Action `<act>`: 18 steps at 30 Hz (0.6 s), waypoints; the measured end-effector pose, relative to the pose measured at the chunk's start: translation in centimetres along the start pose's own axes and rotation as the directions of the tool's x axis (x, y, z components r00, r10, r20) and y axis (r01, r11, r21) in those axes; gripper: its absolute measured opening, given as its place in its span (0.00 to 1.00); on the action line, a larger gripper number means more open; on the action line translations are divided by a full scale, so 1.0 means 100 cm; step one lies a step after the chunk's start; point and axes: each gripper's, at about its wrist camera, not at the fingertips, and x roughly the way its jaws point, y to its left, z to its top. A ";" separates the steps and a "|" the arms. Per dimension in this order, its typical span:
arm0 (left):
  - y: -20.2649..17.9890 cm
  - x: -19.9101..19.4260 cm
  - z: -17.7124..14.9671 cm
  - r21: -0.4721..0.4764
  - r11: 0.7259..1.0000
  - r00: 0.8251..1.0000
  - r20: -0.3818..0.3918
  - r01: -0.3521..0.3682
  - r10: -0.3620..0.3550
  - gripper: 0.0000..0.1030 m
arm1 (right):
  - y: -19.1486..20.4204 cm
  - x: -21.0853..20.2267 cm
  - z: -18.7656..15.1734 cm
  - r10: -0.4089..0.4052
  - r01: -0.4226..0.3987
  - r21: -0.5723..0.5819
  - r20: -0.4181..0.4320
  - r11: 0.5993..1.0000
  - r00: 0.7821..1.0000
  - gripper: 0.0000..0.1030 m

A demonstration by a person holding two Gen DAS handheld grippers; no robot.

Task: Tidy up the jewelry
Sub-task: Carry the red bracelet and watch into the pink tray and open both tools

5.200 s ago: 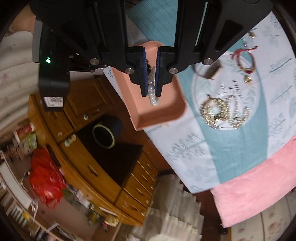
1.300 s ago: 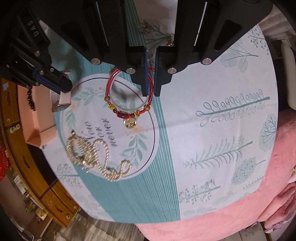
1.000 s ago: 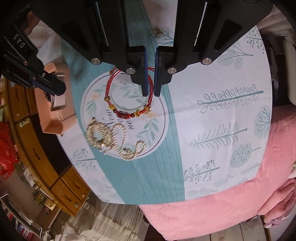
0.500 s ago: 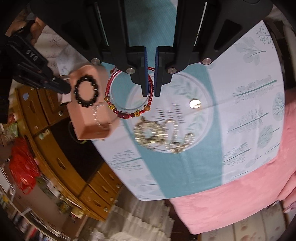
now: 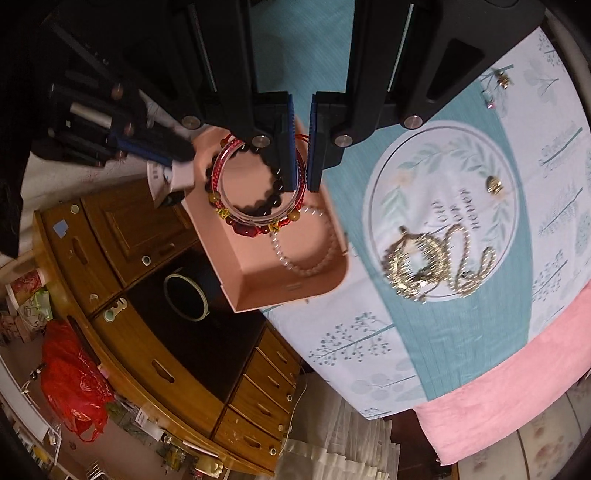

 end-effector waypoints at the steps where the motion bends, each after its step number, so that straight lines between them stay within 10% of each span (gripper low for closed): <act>1: -0.003 0.005 0.004 -0.004 1.000 1.000 -0.001 -0.007 0.007 0.03 | -0.002 0.002 0.000 0.009 -0.009 -0.004 -0.006 1.000 1.000 0.03; 18: 0.001 0.048 0.029 -0.049 0.992 0.992 -0.054 -0.117 0.114 0.04 | 0.008 0.046 0.016 0.072 -0.084 -0.102 -0.111 0.991 0.991 0.17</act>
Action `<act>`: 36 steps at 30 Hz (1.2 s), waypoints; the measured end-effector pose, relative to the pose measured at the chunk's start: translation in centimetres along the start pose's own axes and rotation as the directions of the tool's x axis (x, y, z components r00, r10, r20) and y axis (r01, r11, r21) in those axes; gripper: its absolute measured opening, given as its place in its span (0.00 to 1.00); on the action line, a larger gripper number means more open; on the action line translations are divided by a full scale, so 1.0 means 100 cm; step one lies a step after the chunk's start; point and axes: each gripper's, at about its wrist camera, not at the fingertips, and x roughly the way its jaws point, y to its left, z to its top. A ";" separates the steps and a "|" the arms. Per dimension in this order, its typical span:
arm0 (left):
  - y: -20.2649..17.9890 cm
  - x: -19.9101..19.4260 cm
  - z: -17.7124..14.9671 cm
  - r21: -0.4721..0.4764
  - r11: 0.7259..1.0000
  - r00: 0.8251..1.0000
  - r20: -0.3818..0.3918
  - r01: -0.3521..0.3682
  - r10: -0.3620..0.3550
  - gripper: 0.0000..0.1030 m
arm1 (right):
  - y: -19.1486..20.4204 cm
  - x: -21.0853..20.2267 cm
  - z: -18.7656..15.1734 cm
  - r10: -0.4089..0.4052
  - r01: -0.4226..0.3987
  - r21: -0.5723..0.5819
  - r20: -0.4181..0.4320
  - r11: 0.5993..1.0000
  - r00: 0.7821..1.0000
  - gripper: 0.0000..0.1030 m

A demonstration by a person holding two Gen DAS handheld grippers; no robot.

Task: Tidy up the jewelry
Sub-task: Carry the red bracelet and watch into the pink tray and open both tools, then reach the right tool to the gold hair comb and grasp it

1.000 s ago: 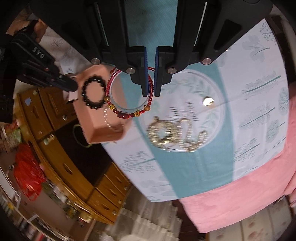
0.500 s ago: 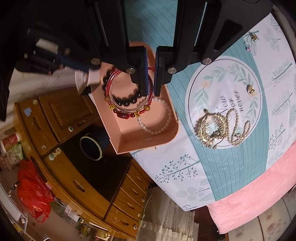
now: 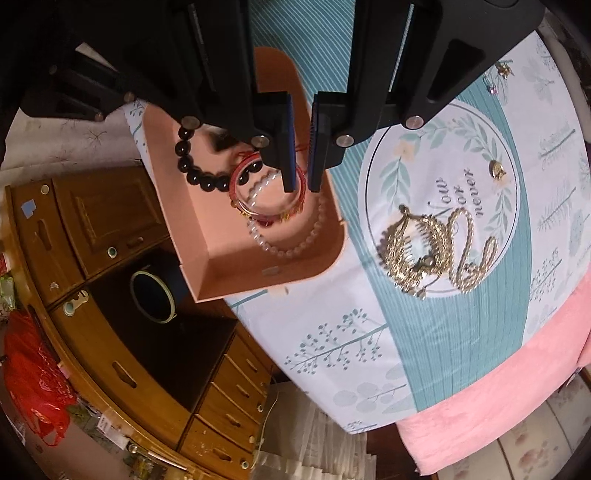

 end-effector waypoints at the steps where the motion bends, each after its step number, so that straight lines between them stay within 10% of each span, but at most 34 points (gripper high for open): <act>1: 0.002 0.000 -0.002 -0.007 1.000 1.000 -0.005 0.003 -0.003 0.04 | 0.000 0.001 0.001 0.002 -0.002 -0.002 0.000 1.000 1.000 0.20; 8: 0.015 -0.009 -0.017 -0.053 0.998 0.999 -0.018 0.033 -0.034 0.08 | 0.001 0.001 0.007 -0.002 0.002 -0.011 0.003 1.000 1.000 0.34; 13: 0.029 -0.024 -0.028 -0.087 0.996 0.999 0.009 0.033 -0.032 0.45 | 0.008 0.004 0.010 -0.007 0.007 -0.020 -0.004 1.000 1.000 0.34; 36: 0.122 -0.055 -0.069 -0.205 0.979 1.000 0.016 -0.023 0.027 0.46 | 0.074 0.031 0.016 0.004 -0.005 -0.072 -0.021 0.997 1.000 0.34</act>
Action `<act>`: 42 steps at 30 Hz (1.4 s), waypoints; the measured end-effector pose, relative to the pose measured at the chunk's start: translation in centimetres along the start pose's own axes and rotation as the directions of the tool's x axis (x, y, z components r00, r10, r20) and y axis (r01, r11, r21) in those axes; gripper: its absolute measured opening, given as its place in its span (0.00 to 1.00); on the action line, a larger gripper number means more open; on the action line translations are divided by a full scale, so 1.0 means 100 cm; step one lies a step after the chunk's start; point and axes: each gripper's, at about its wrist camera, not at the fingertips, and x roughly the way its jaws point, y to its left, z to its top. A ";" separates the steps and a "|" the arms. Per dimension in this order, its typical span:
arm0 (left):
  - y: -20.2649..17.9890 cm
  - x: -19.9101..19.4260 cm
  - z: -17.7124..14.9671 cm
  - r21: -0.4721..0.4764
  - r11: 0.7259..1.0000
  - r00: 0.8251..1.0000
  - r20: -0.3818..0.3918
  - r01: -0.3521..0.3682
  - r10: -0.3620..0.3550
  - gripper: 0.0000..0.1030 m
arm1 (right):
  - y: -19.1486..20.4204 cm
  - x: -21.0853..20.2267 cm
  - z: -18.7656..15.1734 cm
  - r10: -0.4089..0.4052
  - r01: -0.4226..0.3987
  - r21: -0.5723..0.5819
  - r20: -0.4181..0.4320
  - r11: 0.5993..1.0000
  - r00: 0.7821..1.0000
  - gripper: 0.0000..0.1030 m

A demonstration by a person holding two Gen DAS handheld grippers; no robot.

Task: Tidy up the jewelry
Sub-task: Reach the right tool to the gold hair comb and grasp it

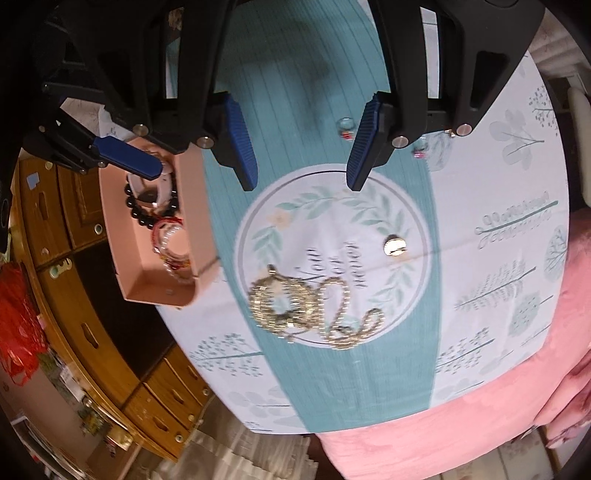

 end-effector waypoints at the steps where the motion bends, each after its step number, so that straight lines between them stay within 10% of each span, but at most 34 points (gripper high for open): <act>1: 0.006 -0.001 0.000 -0.010 1.000 1.000 0.002 -0.002 0.002 0.46 | 0.003 0.003 0.002 -0.001 0.001 -0.002 0.001 1.000 1.000 0.34; 26: 0.101 0.019 0.059 -0.116 0.993 0.998 0.051 -0.013 0.019 0.46 | 0.000 0.089 0.150 -0.145 0.145 0.051 -0.005 0.988 0.989 0.37; 42: 0.106 0.045 0.069 -0.131 0.991 1.000 0.018 0.010 -0.008 0.46 | 0.000 0.148 0.163 -0.294 0.294 -0.016 -0.102 0.956 0.950 0.40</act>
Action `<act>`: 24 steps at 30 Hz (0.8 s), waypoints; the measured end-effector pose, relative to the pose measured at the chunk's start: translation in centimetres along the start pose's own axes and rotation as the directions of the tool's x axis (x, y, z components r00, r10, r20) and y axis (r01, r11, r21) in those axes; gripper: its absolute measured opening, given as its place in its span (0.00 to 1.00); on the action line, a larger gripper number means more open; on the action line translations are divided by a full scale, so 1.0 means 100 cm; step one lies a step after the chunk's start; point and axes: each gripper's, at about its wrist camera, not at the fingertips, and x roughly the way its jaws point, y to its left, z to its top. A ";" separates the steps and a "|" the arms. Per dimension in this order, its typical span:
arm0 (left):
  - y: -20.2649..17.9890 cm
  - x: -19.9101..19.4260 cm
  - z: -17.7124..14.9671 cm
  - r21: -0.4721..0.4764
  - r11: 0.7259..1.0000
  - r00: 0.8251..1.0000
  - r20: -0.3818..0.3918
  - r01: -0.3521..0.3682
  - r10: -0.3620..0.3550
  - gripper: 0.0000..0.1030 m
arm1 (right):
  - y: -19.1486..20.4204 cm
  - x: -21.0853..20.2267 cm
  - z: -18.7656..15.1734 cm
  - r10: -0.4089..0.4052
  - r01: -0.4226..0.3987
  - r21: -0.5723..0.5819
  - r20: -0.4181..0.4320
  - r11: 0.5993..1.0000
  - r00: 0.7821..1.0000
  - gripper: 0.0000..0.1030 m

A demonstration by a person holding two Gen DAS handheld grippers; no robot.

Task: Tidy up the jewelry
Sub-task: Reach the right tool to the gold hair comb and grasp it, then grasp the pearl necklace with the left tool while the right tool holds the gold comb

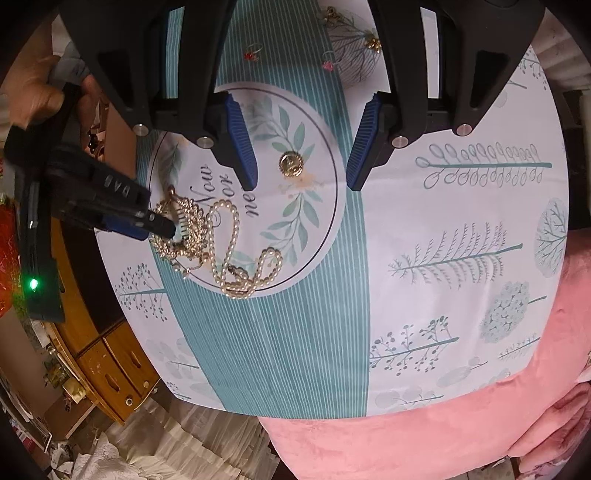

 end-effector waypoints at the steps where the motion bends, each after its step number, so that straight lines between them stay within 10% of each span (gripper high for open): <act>1: -0.002 0.001 0.002 0.001 1.000 1.000 0.000 0.000 0.000 0.46 | 0.004 0.002 -0.001 -0.033 0.033 -0.025 -0.004 0.999 0.999 0.40; 7: -0.015 0.010 0.018 0.012 1.000 1.000 -0.006 0.012 -0.012 0.46 | 0.025 0.007 -0.008 -0.110 0.111 -0.133 0.014 0.985 0.994 0.28; 24: -0.065 0.060 0.040 0.081 0.995 0.996 -0.079 0.051 -0.044 0.36 | -0.025 -0.056 -0.004 0.043 -0.042 -0.014 0.143 0.999 0.989 0.25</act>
